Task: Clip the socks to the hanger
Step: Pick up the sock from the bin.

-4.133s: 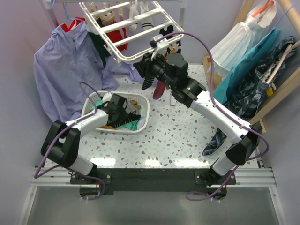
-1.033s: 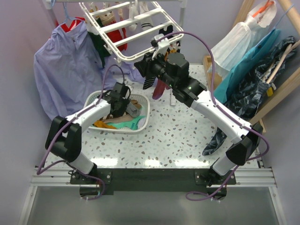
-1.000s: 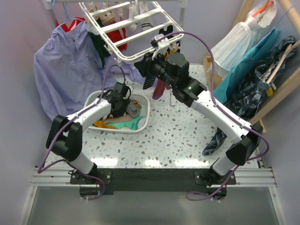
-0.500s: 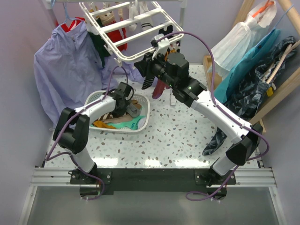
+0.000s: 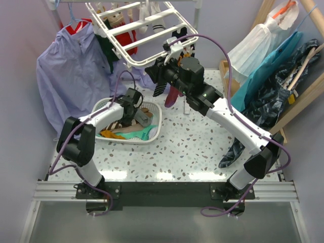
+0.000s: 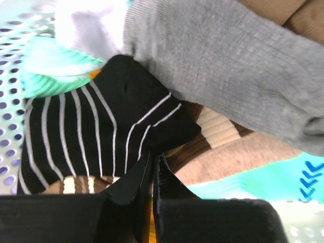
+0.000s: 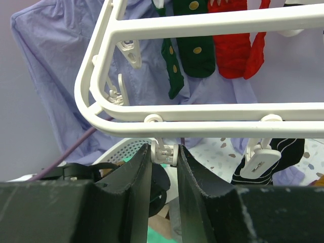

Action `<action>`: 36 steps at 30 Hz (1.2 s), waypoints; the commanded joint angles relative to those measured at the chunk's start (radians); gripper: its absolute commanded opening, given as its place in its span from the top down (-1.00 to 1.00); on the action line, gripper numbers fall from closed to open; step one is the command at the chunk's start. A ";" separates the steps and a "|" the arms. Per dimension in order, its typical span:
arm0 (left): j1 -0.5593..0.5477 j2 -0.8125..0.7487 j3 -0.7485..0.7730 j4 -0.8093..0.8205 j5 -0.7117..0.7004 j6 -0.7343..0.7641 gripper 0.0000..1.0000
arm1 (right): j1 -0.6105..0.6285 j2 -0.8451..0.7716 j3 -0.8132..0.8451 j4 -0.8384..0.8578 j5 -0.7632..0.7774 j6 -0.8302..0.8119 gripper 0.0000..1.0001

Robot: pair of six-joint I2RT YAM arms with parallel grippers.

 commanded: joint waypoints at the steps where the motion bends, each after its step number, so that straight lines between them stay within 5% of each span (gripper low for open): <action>1: 0.017 -0.100 0.074 -0.028 0.049 -0.053 0.93 | -0.008 -0.033 -0.005 0.002 -0.007 0.001 1.00; 15: 0.076 -0.013 0.213 -0.041 0.365 -0.390 0.96 | -0.006 -0.028 0.006 -0.001 -0.009 0.004 1.00; 18: 0.074 -0.004 0.201 0.055 0.419 -0.510 0.88 | -0.006 -0.028 0.008 -0.001 -0.013 0.004 1.00; 21: 0.071 -0.008 0.177 0.114 0.463 -0.538 0.56 | -0.006 -0.025 0.012 -0.006 -0.015 0.006 1.00; 25: 0.051 -0.059 0.158 0.123 0.422 -0.381 0.16 | -0.005 -0.028 0.009 -0.004 -0.017 0.004 1.00; 32: -0.002 -0.153 0.042 0.182 0.272 0.133 0.06 | -0.006 -0.031 -0.006 0.008 -0.023 0.009 1.00; 36: -0.036 -0.113 0.037 0.166 0.270 0.291 0.07 | -0.008 -0.033 -0.005 0.007 -0.023 0.011 1.00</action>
